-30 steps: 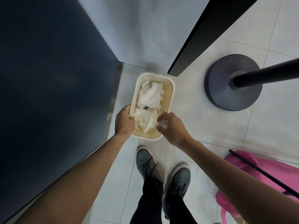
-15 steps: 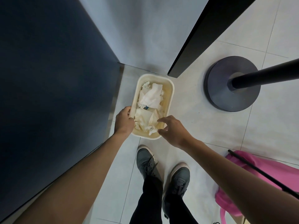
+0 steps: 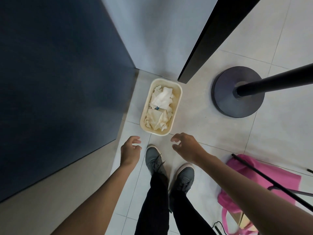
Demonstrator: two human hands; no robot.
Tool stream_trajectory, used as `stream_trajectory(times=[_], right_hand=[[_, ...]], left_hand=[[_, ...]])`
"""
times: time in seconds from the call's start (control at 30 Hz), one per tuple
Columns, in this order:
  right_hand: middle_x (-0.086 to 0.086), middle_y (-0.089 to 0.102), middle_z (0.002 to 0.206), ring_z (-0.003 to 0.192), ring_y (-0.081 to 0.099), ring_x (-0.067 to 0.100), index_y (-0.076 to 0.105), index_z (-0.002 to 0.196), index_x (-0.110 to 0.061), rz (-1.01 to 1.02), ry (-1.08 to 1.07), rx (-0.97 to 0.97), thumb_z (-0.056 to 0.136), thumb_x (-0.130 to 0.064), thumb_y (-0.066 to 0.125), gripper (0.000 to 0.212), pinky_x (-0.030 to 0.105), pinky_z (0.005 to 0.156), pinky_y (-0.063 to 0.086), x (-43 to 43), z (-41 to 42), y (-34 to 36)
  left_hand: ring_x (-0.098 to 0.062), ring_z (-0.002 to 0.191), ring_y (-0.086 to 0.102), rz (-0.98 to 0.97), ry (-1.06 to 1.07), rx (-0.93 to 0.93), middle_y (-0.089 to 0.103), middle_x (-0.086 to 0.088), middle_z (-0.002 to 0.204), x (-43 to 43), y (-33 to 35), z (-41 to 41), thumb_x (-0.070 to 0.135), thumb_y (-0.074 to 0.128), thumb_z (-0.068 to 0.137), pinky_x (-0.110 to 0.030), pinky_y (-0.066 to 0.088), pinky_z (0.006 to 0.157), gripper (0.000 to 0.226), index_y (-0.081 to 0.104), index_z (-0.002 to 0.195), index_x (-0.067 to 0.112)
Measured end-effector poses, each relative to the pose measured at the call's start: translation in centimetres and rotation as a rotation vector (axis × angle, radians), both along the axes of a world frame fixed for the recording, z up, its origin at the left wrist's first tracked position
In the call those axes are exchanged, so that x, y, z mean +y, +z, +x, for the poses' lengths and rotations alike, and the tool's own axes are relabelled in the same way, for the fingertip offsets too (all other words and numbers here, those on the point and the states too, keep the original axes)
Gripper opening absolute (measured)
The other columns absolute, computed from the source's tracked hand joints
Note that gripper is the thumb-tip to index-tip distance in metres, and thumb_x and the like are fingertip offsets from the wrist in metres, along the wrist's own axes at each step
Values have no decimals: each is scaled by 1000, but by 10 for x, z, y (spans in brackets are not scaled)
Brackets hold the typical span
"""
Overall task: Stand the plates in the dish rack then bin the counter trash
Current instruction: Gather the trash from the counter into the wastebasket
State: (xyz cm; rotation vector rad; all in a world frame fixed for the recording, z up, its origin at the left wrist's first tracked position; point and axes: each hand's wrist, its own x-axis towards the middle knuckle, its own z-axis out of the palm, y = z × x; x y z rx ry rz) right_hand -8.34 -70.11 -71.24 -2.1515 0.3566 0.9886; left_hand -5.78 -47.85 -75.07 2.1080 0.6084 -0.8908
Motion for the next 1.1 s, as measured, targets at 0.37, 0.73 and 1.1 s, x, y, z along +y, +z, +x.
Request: stream_trajectory(times=[0.37, 0.73, 1.1], right_hand=[[3, 65, 109, 92, 62, 15, 66, 112, -11, 139, 0, -230, 95, -12, 52, 22, 27, 85, 49, 21, -15, 140], [-1, 63, 104, 84, 57, 5, 68, 111, -14, 189, 8, -439, 94, -11, 58, 20, 19, 82, 44, 24, -30, 310], [-7, 62, 107, 93, 59, 4, 64, 112, -23, 289, 135, -584, 94, -21, 57, 18, 26, 82, 51, 44, -40, 432]], left_hand=[[-15, 68, 67, -154, 93, -88, 71, -3, 85, -27, 164, -33, -10, 51, 88, -14, 46, 61, 29, 68, 99, 12], [-9, 81, 66, -194, 73, -294, 70, 7, 89, -26, 359, -56, -4, 50, 93, -10, 46, 68, 33, 66, 99, 24], [-9, 78, 67, -208, 207, -541, 70, 9, 90, -14, 480, -94, -3, 55, 92, -17, 52, 69, 32, 67, 105, 23]])
